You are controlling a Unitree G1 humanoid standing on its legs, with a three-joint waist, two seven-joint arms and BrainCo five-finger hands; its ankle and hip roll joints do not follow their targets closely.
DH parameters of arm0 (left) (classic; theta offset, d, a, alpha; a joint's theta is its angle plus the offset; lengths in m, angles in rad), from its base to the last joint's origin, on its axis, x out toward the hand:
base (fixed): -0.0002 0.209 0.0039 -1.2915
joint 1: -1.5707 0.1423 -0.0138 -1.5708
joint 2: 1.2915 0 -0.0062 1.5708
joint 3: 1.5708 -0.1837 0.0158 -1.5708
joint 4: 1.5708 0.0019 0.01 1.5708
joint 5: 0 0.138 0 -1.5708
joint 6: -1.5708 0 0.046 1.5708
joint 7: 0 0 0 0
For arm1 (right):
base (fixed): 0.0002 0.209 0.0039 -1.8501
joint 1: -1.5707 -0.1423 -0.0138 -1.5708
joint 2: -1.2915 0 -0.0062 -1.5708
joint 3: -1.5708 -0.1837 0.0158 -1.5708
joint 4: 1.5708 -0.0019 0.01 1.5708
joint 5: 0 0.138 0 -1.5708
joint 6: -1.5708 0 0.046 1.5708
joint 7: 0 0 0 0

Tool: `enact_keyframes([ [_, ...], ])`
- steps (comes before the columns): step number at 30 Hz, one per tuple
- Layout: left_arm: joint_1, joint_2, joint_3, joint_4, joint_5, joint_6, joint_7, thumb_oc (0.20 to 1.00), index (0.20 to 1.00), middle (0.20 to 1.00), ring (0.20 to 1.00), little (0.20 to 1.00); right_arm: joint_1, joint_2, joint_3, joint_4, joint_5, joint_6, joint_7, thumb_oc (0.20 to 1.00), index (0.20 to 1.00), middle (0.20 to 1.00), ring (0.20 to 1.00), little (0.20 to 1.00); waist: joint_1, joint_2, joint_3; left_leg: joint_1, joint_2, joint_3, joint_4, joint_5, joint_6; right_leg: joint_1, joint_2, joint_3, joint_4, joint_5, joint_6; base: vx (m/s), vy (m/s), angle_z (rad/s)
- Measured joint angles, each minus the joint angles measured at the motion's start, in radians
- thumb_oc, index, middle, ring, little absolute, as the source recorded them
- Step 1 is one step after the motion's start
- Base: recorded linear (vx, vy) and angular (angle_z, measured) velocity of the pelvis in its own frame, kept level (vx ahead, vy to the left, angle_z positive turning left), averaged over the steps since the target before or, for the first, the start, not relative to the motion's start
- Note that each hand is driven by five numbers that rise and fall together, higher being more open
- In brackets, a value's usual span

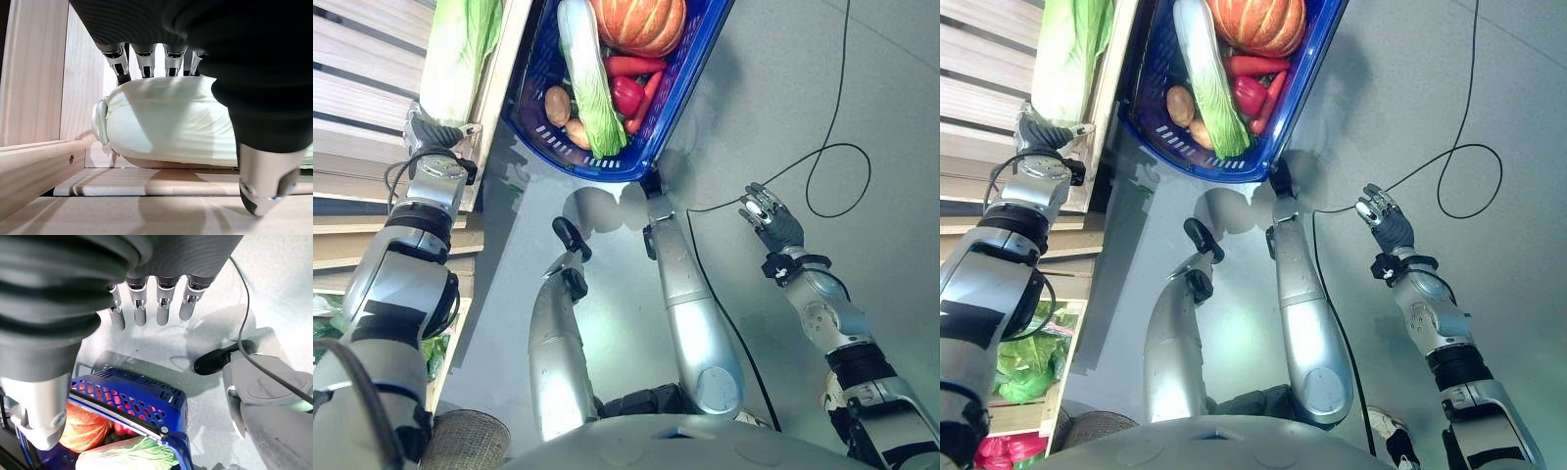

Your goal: Pick up fruits and vegetables into the basket

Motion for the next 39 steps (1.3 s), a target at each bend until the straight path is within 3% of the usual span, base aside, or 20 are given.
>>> enact_keyframes([
  [8, -0.038, -0.006, -0.013, 0.056, 0.0, 0.052, -0.002, 1.0, 1.0, 1.0, 1.0, 1.0, 0.0, -0.001, 0.001, 0.007, 0.0, 0.005, -0.007, 1.0, 1.0, 1.0, 1.0, 1.0, -0.021, 0.0, 0.0, 0.007, -0.008, 0.005, -0.006, 0.003, 0.005, 0.005, -0.008, 0.005, -0.003, -0.001, 0.003, 0.0, 0.0, 0.0],
  [17, -0.11, -0.01, -0.062, 0.12, 0.042, 0.182, 0.057, 1.0, 1.0, 1.0, 1.0, 1.0, -0.001, -0.007, 0.004, 0.032, 0.04, -0.013, -0.002, 1.0, 1.0, 1.0, 1.0, 1.0, -0.03, 0.0, 0.0, 0.0, -0.005, 0.016, -0.008, 0.002, 0.002, -0.014, 0.002, 0.018, -0.004, -0.001, 0.002, 0.0, -0.01, -0.04],
  [27, -0.172, -0.015, -0.091, 0.181, 0.061, 0.238, 0.117, 1.0, 1.0, 1.0, 1.0, 1.0, -0.013, -0.012, 0.028, 0.047, 0.062, -0.03, 0.0, 1.0, 1.0, 1.0, 1.0, 1.0, -0.03, 0.0, 0.0, -0.028, 0.007, 0.025, -0.016, 0.005, -0.006, -0.053, 0.011, 0.024, 0.003, 0.0, 0.0, 0.01, -0.019, -0.03],
  [28, -0.174, -0.015, -0.091, 0.183, 0.062, 0.239, 0.121, 0.63, 0.63, 0.63, 0.63, 0.63, -0.013, -0.012, 0.028, 0.047, 0.063, -0.032, -0.001, 1.0, 1.0, 1.0, 1.0, 1.0, -0.03, 0.0, 0.0, -0.028, 0.007, 0.025, -0.016, 0.007, -0.008, -0.055, 0.012, 0.024, 0.002, 0.0, -0.001, 0.0, 0.0, 0.0],
  [29, -0.173, -0.016, -0.09, 0.184, 0.061, 0.241, 0.127, 0.2, 0.2, 0.2, 0.2, 0.2, -0.015, -0.012, 0.029, 0.048, 0.069, -0.034, -0.001, 1.0, 1.0, 1.0, 1.0, 1.0, -0.03, 0.0, 0.0, -0.028, 0.008, 0.025, -0.017, 0.008, -0.01, -0.056, 0.014, 0.024, 0.003, 0.001, -0.001, 0.01, -0.029, -0.04],
  [36, -0.162, -0.015, -0.09, 0.173, 0.061, 0.224, 0.158, 0.2, 0.2, 0.2, 0.2, 0.2, -0.018, -0.012, 0.031, 0.044, 0.08, -0.045, -0.001, 1.0, 1.0, 1.0, 1.0, 1.0, -0.029, 0.0, 0.0, -0.035, 0.01, 0.023, -0.016, 0.009, -0.012, -0.064, 0.017, 0.024, 0.004, 0.002, -0.003, 0.0, -0.003, -0.01],
  [39, -0.12, -0.012, -0.08, 0.132, 0.06, 0.186, 0.179, 0.2, 0.2, 0.2, 0.2, 0.2, -0.015, -0.011, 0.031, 0.029, 0.08, -0.046, 0.0, 1.0, 1.0, 1.0, 1.0, 1.0, -0.029, 0.0, 0.0, -0.029, 0.009, 0.022, -0.016, 0.009, -0.012, -0.056, 0.014, 0.024, 0.006, 0.002, -0.003, -0.01, 0.004, 0.01],
])
